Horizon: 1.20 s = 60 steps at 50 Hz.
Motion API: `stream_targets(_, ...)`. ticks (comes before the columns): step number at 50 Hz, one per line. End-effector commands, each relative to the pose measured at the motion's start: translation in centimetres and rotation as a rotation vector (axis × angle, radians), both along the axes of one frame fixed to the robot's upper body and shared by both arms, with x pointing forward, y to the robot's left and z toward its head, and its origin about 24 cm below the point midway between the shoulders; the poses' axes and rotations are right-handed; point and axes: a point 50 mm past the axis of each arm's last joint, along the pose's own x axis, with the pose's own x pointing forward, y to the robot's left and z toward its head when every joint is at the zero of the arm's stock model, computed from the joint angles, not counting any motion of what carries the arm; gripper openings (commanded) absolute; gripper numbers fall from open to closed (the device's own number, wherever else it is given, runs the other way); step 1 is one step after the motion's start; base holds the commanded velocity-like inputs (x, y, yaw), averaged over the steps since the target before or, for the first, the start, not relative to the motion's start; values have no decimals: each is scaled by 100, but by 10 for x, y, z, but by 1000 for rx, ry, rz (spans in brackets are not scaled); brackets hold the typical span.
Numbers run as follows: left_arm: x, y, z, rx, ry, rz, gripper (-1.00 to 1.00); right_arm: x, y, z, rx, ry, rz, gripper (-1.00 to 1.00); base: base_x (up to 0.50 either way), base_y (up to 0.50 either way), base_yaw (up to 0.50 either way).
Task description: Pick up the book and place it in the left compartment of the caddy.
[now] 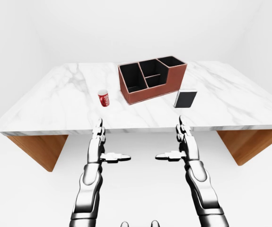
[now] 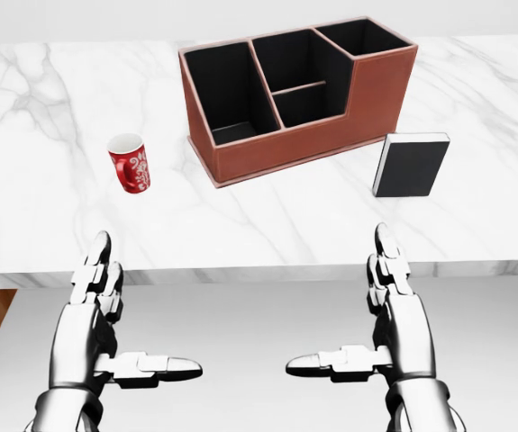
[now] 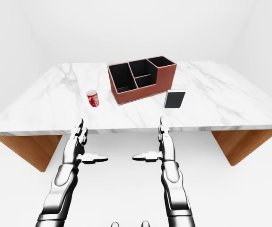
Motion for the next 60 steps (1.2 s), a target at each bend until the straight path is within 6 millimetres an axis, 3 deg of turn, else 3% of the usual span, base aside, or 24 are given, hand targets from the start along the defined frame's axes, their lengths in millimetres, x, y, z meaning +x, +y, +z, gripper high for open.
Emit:
stream_targets(1,8,9,-6,-4,25,-2,100,3,-4,0,-56,3,-21,100,0,0,0)
stream_targets(6,10,11,-3,-7,23,3,100,-5,-1,3,-47,-46,52,100,3,-4,0)
stream_targets(50,14,12,-5,11,30,-9,100,-1,-1,-17,-129,27,26,100,49,-5,0)
stream_targets(60,9,14,2,12,17,-16,100,8,-8,-3,-205,6,-18,100,50,0,0)
